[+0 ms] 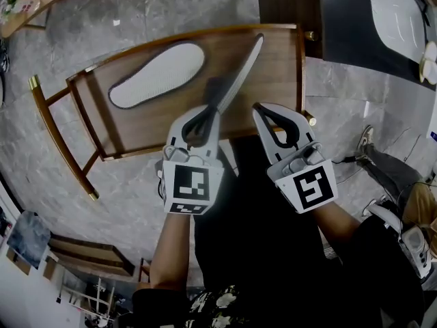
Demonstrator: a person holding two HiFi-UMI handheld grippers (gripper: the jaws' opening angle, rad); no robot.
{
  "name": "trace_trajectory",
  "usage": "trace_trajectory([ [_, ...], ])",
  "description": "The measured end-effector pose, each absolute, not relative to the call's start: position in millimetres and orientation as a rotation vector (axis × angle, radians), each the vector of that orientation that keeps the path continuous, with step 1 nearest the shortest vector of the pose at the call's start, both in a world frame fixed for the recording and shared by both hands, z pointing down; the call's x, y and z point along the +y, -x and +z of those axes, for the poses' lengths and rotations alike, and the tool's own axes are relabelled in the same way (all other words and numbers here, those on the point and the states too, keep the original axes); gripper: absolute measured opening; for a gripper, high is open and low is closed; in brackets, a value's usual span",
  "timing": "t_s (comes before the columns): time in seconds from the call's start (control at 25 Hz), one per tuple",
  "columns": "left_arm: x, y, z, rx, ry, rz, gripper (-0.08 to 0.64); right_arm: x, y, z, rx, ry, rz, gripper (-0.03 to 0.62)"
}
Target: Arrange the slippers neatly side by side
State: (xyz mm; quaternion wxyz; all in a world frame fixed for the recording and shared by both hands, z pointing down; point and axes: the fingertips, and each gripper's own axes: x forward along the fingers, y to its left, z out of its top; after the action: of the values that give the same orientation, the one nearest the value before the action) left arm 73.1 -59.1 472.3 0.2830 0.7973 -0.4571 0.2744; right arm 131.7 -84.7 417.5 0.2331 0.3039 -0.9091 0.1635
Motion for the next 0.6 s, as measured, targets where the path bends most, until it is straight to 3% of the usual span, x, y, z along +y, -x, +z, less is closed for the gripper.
trace_trajectory([
  [0.28, -61, -85, 472, -1.251, -2.378, 1.226, 0.029, -86, -145, 419, -2.481, -0.876, 0.443, -0.002],
  [0.6, -38, -108, 485, -1.147, -2.270, 0.925, 0.029, -79, -143, 424, -2.485, -0.855, 0.461, -0.002],
])
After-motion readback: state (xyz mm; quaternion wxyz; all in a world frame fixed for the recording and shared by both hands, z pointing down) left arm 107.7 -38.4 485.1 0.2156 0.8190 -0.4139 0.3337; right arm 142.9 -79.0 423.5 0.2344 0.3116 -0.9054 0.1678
